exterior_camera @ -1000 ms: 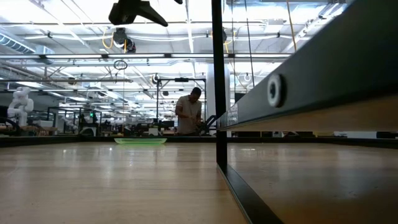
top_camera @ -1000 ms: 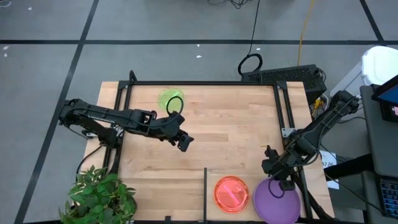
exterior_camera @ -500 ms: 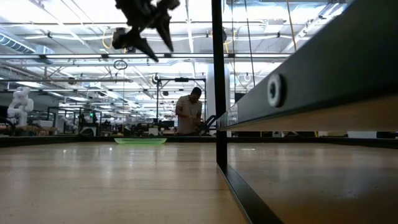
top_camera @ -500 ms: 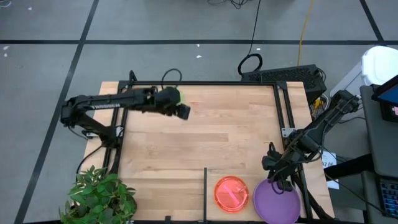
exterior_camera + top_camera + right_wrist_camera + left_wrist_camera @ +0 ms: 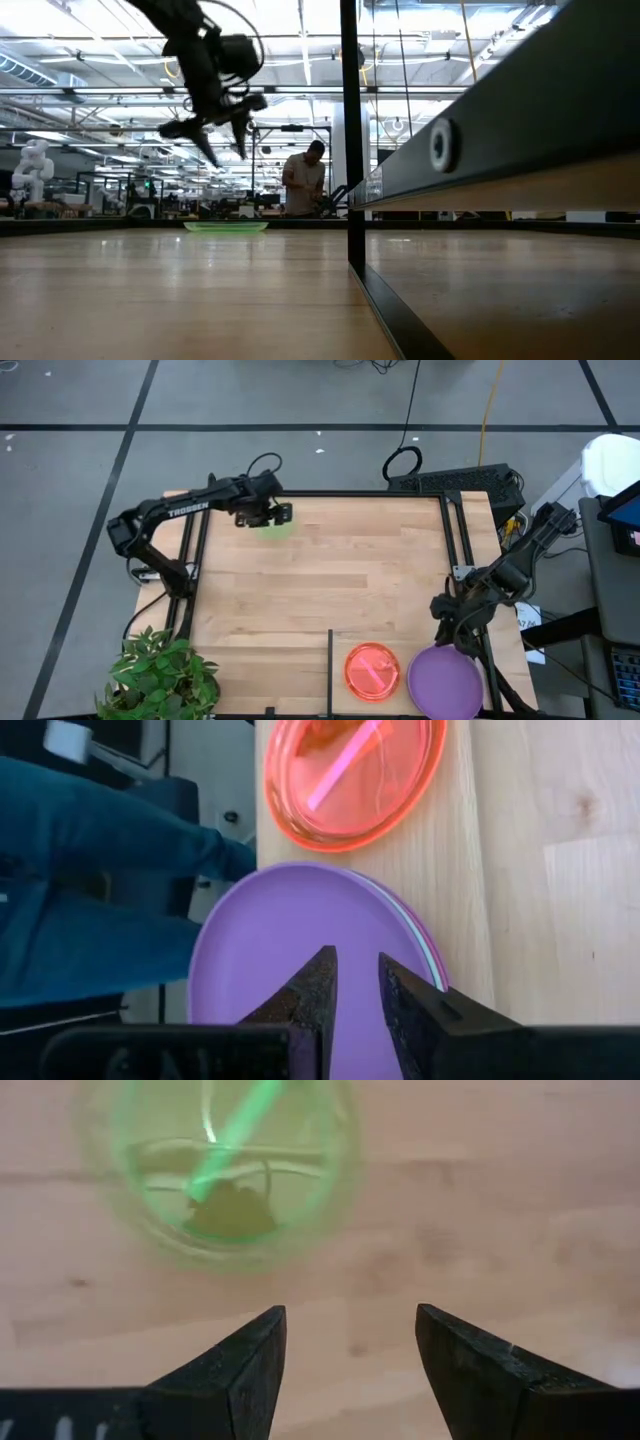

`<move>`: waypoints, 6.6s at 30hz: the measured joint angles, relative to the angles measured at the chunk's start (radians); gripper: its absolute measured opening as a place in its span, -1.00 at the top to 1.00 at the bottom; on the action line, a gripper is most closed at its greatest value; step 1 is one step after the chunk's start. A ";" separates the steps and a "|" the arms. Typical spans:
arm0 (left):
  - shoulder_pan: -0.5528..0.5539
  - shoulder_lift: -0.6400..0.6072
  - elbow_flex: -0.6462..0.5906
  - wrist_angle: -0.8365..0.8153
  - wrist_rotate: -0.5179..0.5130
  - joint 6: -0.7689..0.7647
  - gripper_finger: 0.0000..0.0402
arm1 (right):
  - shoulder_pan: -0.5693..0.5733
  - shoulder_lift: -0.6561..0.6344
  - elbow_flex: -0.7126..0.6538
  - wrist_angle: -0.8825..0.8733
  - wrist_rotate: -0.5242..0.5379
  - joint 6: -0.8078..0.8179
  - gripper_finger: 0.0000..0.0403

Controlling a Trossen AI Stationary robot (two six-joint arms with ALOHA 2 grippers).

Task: Place and stack plates onto a shelf
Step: Stack the green plate on top of the red plate on the shelf

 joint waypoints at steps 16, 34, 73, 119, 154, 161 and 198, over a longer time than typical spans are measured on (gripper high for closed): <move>0.122 -0.001 -0.290 0.245 0.052 -0.148 -0.13 | 0.000 -0.099 0.000 -0.073 0.046 -0.027 0.68; 0.121 -0.002 -0.470 0.500 0.049 -0.323 -0.13 | 0.000 -0.103 0.000 -0.083 0.098 -0.033 0.68; 0.037 0.000 -0.556 0.663 -0.188 -0.446 0.84 | 0.000 -0.103 0.000 -0.089 0.097 -0.008 0.68; -0.455 -0.002 0.047 0.710 -0.148 -0.081 0.99 | 0.000 -0.102 0.000 -0.061 0.176 0.044 0.73; -0.716 0.226 0.213 0.808 0.010 0.177 0.99 | 0.000 -0.102 0.000 -0.059 0.177 -0.036 1.00; -0.748 0.262 0.213 0.777 0.012 0.262 0.99 | 0.000 -0.102 0.000 -0.059 0.204 -0.038 1.00; -0.853 0.401 0.509 0.626 -0.038 0.658 0.99 | 0.000 -0.102 0.000 -0.058 0.204 -0.099 1.00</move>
